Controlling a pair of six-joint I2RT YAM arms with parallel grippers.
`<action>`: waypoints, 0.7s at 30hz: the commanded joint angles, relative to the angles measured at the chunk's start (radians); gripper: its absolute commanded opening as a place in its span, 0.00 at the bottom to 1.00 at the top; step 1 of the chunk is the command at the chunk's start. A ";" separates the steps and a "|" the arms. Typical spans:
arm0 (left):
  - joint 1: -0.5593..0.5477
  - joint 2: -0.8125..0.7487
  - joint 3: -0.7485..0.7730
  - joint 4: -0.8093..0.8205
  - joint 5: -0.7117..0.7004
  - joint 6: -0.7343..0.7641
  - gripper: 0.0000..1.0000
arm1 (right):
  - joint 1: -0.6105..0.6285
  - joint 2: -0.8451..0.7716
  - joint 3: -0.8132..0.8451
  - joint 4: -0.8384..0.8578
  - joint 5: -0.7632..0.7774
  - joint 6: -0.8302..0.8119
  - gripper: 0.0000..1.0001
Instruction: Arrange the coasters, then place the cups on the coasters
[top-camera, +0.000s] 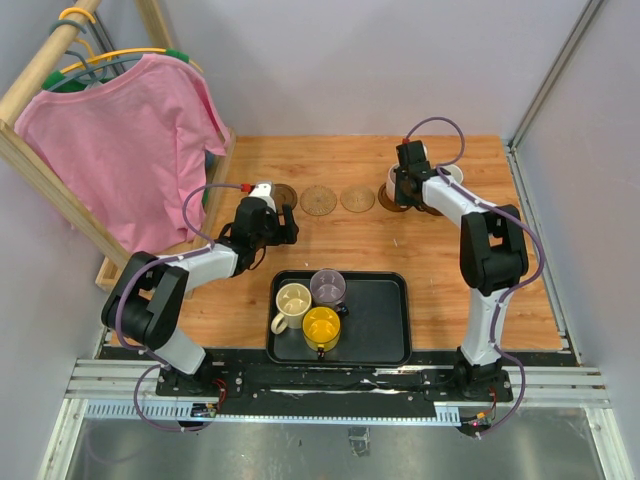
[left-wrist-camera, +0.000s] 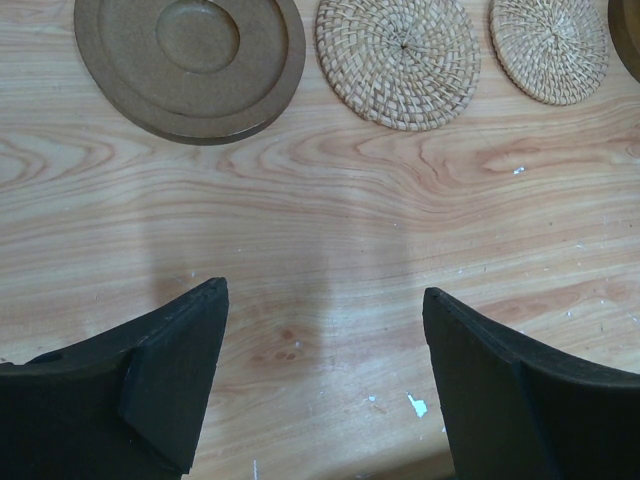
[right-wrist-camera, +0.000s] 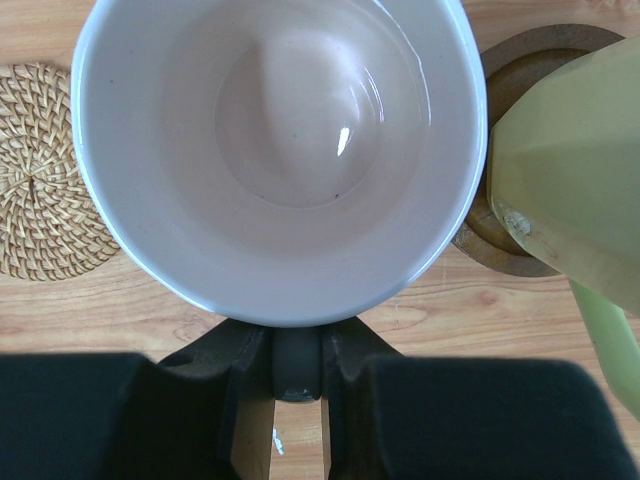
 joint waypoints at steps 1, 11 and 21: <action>-0.008 0.008 0.027 0.020 0.003 0.000 0.82 | -0.013 -0.060 -0.008 0.012 -0.026 0.010 0.01; -0.008 0.012 0.027 0.023 0.015 -0.008 0.83 | -0.010 -0.069 -0.004 -0.016 -0.031 -0.005 0.01; -0.008 0.001 0.021 0.020 0.013 -0.007 0.83 | -0.008 -0.073 -0.006 -0.019 -0.046 -0.004 0.37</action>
